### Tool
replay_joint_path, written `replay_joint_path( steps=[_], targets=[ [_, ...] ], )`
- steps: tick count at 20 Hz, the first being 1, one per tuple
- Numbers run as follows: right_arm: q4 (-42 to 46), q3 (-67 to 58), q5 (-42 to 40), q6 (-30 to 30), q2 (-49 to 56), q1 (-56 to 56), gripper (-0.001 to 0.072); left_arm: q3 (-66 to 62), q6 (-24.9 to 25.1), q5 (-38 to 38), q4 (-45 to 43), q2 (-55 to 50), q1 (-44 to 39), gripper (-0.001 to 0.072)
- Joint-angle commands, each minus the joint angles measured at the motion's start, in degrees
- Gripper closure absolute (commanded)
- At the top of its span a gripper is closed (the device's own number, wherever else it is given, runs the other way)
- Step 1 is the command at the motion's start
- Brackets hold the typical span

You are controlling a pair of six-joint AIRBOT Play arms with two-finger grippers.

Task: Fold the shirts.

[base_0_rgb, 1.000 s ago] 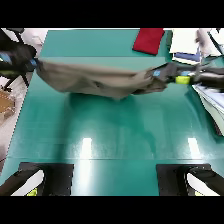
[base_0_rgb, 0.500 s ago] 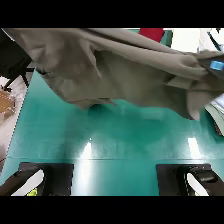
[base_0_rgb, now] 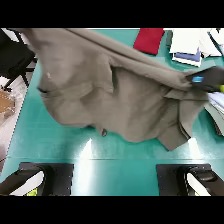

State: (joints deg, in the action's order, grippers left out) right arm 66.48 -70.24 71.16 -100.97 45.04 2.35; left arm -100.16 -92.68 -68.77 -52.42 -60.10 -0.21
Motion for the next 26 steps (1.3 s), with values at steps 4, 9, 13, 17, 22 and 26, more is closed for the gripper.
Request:
replay_joint_path(
  steps=[4,9,13,17,22,26],
  targets=[
    [0.9,6.4,-25.6,5.2,23.9,-8.9,0.069,13.0,3.1,28.9,-9.2,-19.0,-10.3,0.0681],
    [-5.4,-3.9,-21.4,9.0,40.3,-13.7,0.0688,13.0,-1.7,36.8,-7.4,-28.5,-11.5,0.068],
    [-10.4,-6.4,-17.7,10.8,46.1,-16.0,0.024,13.1,-1.4,36.4,-7.4,-31.1,-13.0,0.0247],
    [-11.0,1.3,-12.7,17.2,37.9,-22.6,0.0139,11.3,-1.2,31.0,-9.2,-30.5,-10.2,0.0029],
    [-13.1,20.5,-11.8,24.0,31.3,-32.5,0.014,10.8,-1.3,17.7,-11.7,-29.0,-5.3,0.0029],
    [-14.4,22.9,-12.6,28.3,31.3,-38.4,0.014,11.9,-0.3,1.0,-14.2,-28.5,-1.0,0.0117]
  ],
)
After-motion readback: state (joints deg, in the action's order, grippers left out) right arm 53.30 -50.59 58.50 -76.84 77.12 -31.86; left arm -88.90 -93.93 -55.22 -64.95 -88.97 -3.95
